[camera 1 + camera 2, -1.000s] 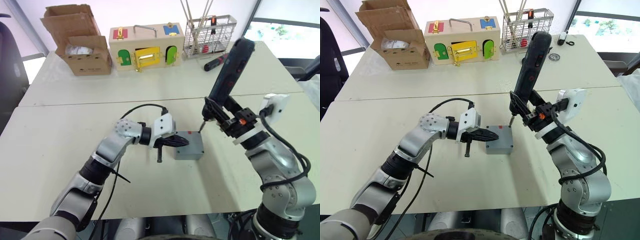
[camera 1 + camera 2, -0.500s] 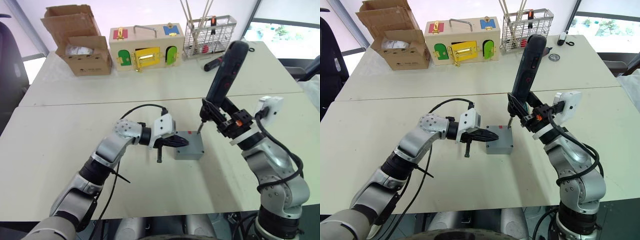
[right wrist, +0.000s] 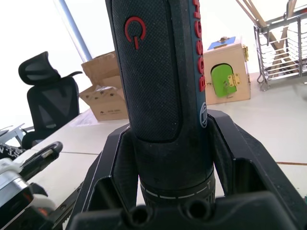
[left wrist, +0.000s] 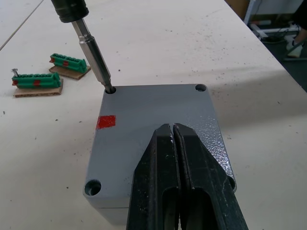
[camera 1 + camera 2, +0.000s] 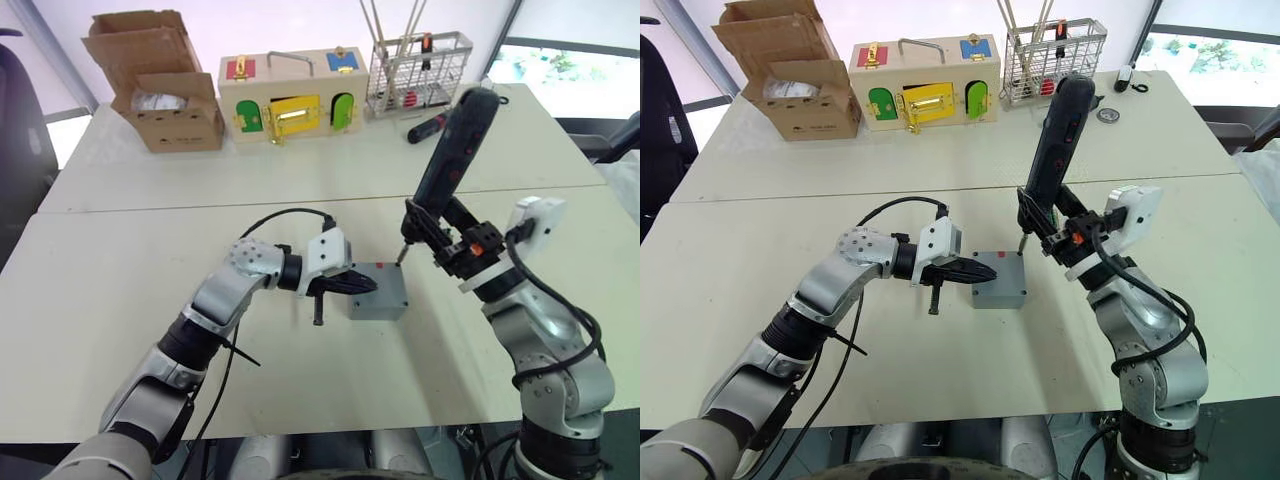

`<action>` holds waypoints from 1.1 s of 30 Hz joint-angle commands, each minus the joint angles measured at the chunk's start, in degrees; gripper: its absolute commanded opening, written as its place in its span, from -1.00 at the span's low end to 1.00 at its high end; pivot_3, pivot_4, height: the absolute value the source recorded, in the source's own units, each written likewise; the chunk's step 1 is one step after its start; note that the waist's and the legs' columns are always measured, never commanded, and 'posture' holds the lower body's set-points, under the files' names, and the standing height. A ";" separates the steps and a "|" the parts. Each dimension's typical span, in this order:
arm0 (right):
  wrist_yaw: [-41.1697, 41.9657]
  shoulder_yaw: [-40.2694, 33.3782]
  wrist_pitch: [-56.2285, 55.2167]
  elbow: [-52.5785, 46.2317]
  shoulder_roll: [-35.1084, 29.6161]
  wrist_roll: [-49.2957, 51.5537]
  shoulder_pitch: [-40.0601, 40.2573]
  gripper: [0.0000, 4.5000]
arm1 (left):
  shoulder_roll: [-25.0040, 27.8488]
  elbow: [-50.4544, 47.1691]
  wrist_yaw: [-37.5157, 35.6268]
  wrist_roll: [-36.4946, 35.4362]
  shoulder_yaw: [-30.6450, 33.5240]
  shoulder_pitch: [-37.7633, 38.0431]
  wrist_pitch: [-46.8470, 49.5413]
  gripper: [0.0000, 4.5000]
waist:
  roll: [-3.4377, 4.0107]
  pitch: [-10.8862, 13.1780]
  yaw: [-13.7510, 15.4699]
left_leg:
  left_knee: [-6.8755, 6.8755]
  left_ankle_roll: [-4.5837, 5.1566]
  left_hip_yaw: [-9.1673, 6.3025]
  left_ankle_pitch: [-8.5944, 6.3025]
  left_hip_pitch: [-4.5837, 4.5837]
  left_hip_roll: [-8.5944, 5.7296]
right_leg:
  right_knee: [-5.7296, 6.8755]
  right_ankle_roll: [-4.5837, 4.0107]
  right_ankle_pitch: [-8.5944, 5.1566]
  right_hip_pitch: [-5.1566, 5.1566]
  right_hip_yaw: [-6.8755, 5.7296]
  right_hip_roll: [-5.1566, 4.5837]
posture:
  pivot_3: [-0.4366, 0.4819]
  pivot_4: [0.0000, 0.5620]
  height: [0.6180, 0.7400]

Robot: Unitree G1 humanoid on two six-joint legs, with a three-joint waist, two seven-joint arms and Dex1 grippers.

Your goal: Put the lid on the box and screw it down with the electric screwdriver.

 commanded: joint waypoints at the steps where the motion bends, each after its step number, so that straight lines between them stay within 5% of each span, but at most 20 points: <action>1: 0.94 4.22 -0.74 -0.22 -1.26 -2.03 2.17 -0.21 | 0.73 -0.80 -0.66 1.08 -0.70 0.37 -1.02 -1.00 | -0.07 -0.04 0.00 | 0.00 0.00 0.00 0.00 0.04 0.02 | 0.00 0.00 0.00 0.04 0.00 0.01 | -0.05 -0.47 0.95; 10: 2.48 9.03 -4.43 2.46 -1.57 -3.62 8.45 -0.21 | 0.50 -0.76 -0.59 0.85 -0.85 1.41 -1.08 -1.00 | -0.61 -0.37 0.02 | -0.05 0.05 -0.05 -0.03 0.33 0.06 | -0.10 0.00 -0.01 0.41 -0.01 0.05 | -0.05 -0.47 0.95; 14: 2.82 9.77 -4.44 3.21 -1.86 -3.46 8.69 -0.21 | 0.37 -0.73 -0.53 0.79 -0.88 1.48 -1.15 -1.00 | -0.70 -0.43 -0.14 | -0.29 0.54 -0.03 -0.35 1.20 0.12 | -0.54 0.04 -0.08 1.35 -0.02 0.09 | -0.05 -0.47 0.95; 33: 2.85 9.75 -2.73 7.76 -4.00 -4.43 8.37 -0.21 | 1.20 -1.30 -1.37 2.57 -2.14 2.65 -2.01 -1.00 | -1.24 -1.16 0.08 | -0.32 0.53 -0.08 -0.38 1.22 0.19 | -1.07 0.06 -0.09 1.60 -0.02 0.11 | -0.05 -0.47 0.95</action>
